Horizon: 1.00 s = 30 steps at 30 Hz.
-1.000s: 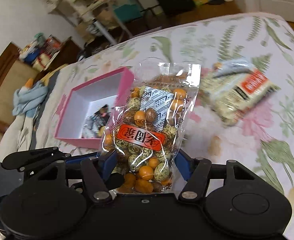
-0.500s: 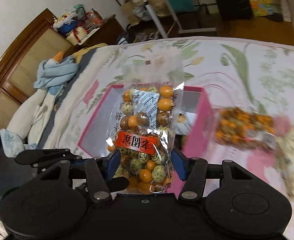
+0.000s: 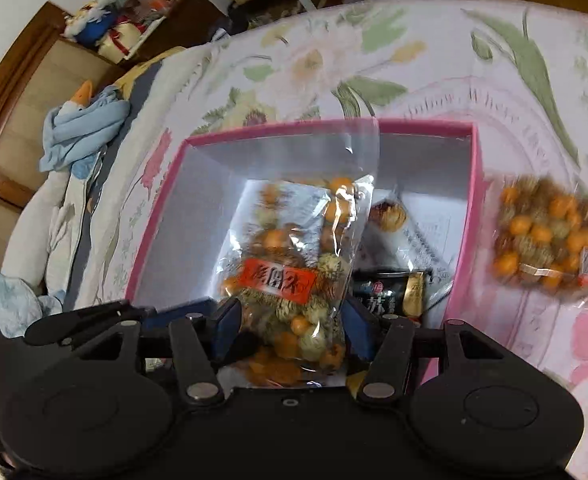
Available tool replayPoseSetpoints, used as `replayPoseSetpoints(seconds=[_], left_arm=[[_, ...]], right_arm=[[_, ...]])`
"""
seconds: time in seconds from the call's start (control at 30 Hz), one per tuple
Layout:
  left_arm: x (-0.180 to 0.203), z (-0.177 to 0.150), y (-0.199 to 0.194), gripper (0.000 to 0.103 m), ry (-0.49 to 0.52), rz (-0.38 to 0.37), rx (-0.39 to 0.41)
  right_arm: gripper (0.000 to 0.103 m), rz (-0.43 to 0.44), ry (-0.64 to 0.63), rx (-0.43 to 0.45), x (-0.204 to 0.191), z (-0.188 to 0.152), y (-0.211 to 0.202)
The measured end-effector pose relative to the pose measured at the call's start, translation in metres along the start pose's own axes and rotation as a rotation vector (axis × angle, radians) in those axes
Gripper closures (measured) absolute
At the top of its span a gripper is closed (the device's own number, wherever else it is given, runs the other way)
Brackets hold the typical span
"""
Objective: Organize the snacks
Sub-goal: 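Open both grippers to drop the peanut bags into the box, then move both grippers back to the snack pile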
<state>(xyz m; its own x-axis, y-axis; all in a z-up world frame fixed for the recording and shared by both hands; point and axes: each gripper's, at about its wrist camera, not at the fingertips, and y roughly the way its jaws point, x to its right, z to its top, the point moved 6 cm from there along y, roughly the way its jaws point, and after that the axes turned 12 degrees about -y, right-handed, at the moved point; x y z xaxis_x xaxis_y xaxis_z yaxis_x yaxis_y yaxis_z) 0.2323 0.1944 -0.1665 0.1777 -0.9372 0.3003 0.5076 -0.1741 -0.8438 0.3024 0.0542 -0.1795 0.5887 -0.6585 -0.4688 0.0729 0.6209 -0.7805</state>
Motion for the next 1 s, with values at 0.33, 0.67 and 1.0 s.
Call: replayPoseSetpoints(seconds=[0.33, 0.67, 1.0], left_arm=[[0.023, -0.011, -0.03, 0.06, 0.038, -0.041, 0.03], [0.093, -0.013, -0.075, 0.057, 0.125, -0.194, 0.039], [0.158, -0.008, -0.051, 0.051, 0.092, -0.246, 0.02]], right_arm=[[0.041, -0.055, -0.046, 0.108, -0.006, -0.017, -0.071], [0.035, -0.217, -0.145, 0.312, 0.023, -0.09, -0.216], [0.034, -0.334, -0.064, 0.348, 0.089, -0.12, -0.261]])
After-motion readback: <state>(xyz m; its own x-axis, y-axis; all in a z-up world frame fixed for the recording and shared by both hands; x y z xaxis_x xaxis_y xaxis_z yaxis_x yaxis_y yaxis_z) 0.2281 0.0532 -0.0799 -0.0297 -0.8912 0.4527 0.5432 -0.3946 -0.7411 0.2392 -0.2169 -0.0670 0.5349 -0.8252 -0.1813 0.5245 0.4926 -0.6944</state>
